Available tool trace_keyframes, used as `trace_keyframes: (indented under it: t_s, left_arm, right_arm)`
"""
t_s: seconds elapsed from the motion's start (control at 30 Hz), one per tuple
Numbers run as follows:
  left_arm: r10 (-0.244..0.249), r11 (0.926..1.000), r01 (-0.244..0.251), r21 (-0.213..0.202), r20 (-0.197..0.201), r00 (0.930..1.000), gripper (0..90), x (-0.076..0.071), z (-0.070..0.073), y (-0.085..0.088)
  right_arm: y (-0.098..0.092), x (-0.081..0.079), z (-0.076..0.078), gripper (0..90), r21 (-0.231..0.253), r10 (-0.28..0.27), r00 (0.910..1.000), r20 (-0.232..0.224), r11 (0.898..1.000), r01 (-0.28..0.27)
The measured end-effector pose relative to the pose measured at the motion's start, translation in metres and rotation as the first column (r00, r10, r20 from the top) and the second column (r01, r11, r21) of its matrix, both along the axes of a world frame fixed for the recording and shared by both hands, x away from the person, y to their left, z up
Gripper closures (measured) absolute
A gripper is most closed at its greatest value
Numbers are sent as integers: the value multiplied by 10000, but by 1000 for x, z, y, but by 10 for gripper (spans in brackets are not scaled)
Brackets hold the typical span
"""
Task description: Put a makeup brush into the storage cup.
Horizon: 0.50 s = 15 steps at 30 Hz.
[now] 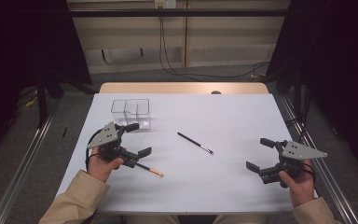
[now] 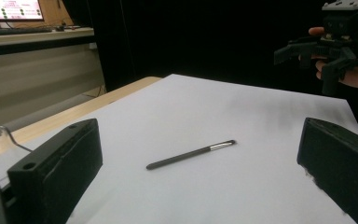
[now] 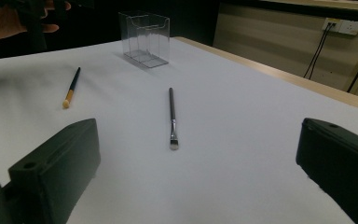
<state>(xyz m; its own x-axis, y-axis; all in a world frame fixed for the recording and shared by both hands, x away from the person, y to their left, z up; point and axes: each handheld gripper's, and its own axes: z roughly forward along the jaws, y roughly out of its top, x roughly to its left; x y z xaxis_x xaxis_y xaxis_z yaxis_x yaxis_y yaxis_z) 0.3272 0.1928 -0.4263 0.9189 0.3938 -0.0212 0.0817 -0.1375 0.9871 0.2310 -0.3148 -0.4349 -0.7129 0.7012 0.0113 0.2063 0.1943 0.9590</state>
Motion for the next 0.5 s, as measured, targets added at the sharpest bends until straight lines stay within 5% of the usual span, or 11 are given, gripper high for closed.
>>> trace_keyframes:
  t_s: [0.5]
  left_arm:
    - [-376,9985,385,400,-242,9990,0,0,-5,-11]
  right_arm:
    - [1,0,0,0,-31,112,9999,117,9999,-112]
